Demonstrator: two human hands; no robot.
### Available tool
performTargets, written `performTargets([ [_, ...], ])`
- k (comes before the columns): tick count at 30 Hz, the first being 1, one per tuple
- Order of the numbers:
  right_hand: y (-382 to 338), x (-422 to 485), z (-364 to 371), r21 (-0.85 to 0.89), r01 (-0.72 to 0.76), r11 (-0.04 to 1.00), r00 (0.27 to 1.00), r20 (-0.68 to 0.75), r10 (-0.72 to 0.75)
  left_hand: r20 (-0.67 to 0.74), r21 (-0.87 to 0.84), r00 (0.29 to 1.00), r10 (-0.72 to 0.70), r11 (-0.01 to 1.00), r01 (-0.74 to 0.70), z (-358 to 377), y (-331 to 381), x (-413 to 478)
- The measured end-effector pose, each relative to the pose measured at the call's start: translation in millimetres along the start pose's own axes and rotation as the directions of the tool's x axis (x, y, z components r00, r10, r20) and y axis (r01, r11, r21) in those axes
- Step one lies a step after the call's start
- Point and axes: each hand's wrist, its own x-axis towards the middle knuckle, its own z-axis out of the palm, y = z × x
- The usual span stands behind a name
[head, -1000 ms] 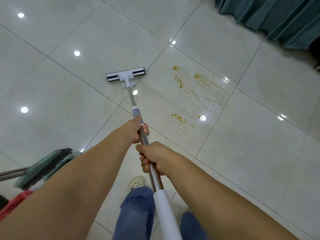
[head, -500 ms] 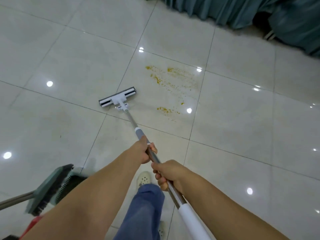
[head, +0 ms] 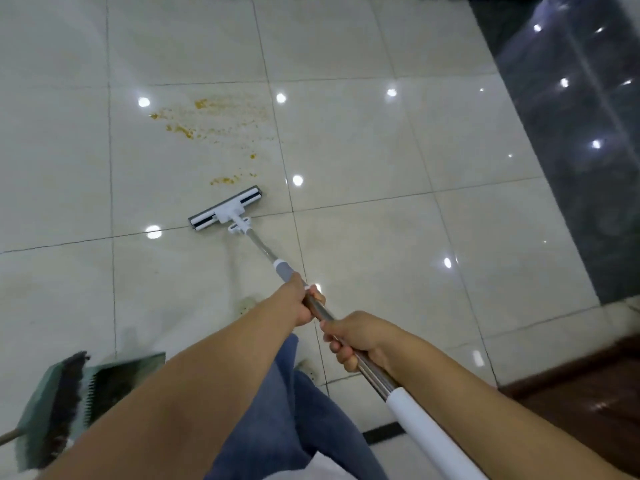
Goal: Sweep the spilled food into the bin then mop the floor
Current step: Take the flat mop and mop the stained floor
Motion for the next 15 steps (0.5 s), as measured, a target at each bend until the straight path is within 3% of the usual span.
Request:
performTargets([
  [6, -12.5, 0.7, -13.4, 0.066, 0.004, 0.998, 1.0, -0.016, -0.002, 0.02, 0.114, 1.0, 0.012, 0.993, -0.014, 23.5, 10.8, -1.4],
  [15, -95.7, 23.9, -1.6, 0.103, -0.025, 0.994, 0.999, 0.035, 0.022, 0.016, 0.111, 0.999, 0.042, 0.993, -0.044, 31.4, 95.1, 0.5],
])
